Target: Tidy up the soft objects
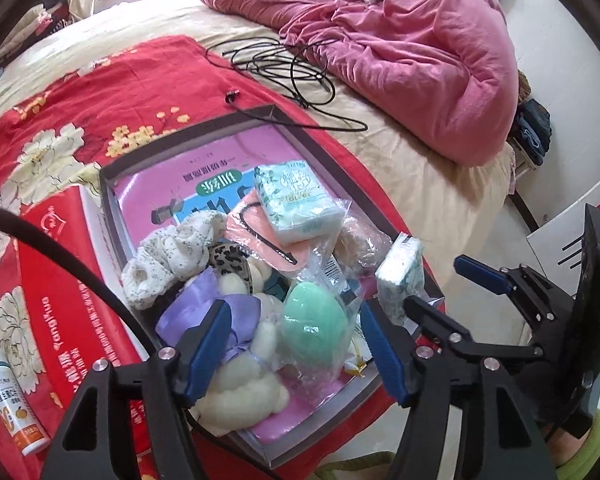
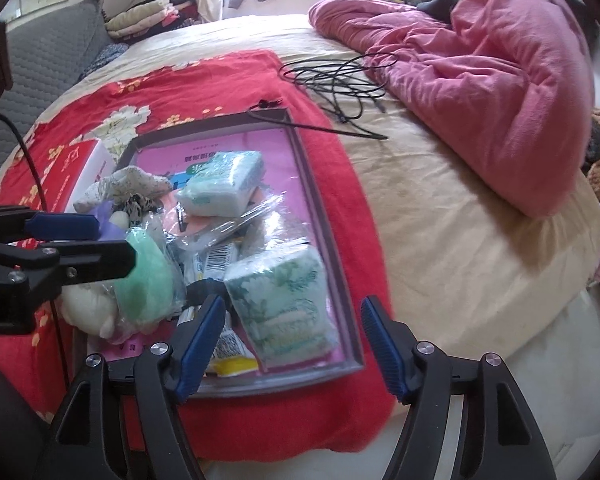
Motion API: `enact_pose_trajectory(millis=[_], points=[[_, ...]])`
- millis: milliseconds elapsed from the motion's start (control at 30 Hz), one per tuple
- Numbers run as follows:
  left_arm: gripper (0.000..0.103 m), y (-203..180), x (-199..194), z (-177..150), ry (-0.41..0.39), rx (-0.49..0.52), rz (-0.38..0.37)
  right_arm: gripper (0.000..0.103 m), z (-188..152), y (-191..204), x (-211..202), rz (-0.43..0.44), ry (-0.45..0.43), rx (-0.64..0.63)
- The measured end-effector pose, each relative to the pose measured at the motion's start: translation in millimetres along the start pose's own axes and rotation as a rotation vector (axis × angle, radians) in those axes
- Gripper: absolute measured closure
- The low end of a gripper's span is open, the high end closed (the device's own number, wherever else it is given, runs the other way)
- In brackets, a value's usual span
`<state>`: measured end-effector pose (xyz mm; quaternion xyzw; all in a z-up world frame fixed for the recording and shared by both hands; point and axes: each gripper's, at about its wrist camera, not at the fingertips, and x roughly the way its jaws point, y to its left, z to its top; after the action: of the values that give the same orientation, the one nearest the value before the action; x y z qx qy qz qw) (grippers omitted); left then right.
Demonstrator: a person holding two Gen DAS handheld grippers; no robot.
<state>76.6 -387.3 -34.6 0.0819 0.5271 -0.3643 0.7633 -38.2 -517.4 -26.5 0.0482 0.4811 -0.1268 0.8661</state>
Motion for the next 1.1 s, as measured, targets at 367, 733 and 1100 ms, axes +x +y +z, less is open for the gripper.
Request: enact_pose_trajectory(millis=[367,733,1100], points=[[0.025,2.4,-48.7,-17.0,-0.069,0.005,0.052,0.030,-0.5,14.1,-47.2,-0.022,-0.072,0.031],[0.023,25.2,-94.0,-53.3,-0.120,-0.017,0.131,0.025,-6.5,55.4,-84.5,-0.037,-0.122,0.068],[0.023,43.9,-124.2,-90.6,-0.145,-0.051,0.166,0.024,-27.6,94.0,-113.0,-0.075,-0.154,0.151]])
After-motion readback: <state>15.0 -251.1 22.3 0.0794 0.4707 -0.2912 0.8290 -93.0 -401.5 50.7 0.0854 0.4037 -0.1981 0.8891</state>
